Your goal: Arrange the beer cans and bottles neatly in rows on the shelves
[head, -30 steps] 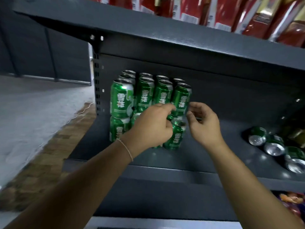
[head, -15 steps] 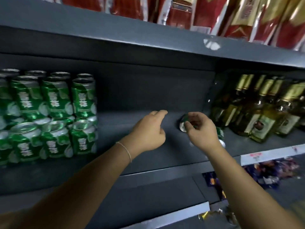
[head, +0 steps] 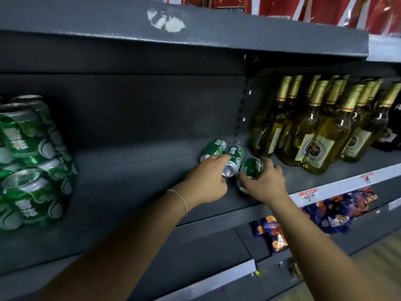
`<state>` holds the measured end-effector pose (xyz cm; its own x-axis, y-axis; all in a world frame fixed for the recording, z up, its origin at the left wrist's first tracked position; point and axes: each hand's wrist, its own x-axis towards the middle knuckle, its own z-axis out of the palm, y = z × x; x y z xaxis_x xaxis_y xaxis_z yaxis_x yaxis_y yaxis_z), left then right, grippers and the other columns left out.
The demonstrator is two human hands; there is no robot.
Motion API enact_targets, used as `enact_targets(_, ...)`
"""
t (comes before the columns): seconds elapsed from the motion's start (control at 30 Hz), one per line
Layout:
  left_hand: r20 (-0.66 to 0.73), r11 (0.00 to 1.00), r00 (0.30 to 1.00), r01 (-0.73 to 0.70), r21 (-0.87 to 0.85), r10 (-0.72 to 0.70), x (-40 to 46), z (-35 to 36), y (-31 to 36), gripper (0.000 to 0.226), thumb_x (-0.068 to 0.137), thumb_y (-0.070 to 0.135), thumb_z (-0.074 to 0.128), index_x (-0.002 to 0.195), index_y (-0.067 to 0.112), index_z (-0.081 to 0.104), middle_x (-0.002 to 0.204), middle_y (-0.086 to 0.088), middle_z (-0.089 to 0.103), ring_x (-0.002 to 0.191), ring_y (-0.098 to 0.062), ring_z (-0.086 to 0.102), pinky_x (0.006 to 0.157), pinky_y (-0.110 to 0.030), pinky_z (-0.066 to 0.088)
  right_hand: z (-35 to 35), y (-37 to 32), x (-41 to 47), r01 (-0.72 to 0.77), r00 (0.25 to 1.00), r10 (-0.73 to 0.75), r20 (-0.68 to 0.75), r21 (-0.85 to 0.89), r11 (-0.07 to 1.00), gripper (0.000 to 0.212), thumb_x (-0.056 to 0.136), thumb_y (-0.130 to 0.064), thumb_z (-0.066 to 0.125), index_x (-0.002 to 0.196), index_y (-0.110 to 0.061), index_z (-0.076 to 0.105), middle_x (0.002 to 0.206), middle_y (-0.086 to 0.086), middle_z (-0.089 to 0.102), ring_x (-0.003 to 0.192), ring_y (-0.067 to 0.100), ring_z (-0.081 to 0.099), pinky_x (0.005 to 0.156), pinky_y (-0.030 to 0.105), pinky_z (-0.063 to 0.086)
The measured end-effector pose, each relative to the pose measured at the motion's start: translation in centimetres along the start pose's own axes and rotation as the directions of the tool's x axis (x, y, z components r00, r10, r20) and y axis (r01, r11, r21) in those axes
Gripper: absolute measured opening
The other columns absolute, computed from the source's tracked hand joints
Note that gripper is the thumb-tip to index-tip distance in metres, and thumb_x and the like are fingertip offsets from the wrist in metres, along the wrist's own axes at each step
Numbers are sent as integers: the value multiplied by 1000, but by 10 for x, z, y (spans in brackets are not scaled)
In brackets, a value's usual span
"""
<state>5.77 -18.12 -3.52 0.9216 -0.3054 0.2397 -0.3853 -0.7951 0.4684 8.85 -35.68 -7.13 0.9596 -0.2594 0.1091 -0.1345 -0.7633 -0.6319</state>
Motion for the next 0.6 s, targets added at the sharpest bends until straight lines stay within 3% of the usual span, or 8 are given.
enact_targets(0.1,3,1000,1000,2,4,-2,2,4,-1,53,79,1,45,131,8,48,130,-13,53,116,-33,51,95,-42,46,5,2,0,-29,998,28,51,23,999,93,74,-60,73,145,-17,32,137,17,40,128,37,44,105,38,39)
enact_targets(0.23,7,1000,1000,8,13,-9,-2,1,-7,57,79,2,44,136,11,45,135,-12,51,119,-32,50,97,-41,46,5,1,3,-61,996,54,76,85,994,82,77,-52,74,137,-11,36,133,19,47,124,35,47,98,36,43)
enact_targets(0.4,-26,999,999,19,-32,-20,-6,-6,-12,49,80,3,45,128,9,50,131,-12,54,115,-31,53,95,-41,47,-3,9,12,-99,994,108,-17,284,954,73,84,-39,72,137,-1,37,116,15,61,113,35,58,88,31,46)
enact_targets(0.5,-54,996,998,29,-83,-33,-8,-7,-11,43,83,3,45,125,8,53,126,-12,57,110,-31,55,93,-41,48,-10,7,7,-14,989,68,-131,376,927,69,83,-36,72,135,-5,40,106,9,64,100,29,63,91,41,52)
enact_targets(0.6,-106,979,991,64,-194,-85,-5,-8,-10,30,93,10,45,120,8,59,119,-11,63,106,-28,59,92,-35,48,-14,-6,-7,167,967,-65,-248,415,894,77,76,-40,76,138,-12,40,121,6,62,107,20,61,98,40,50)
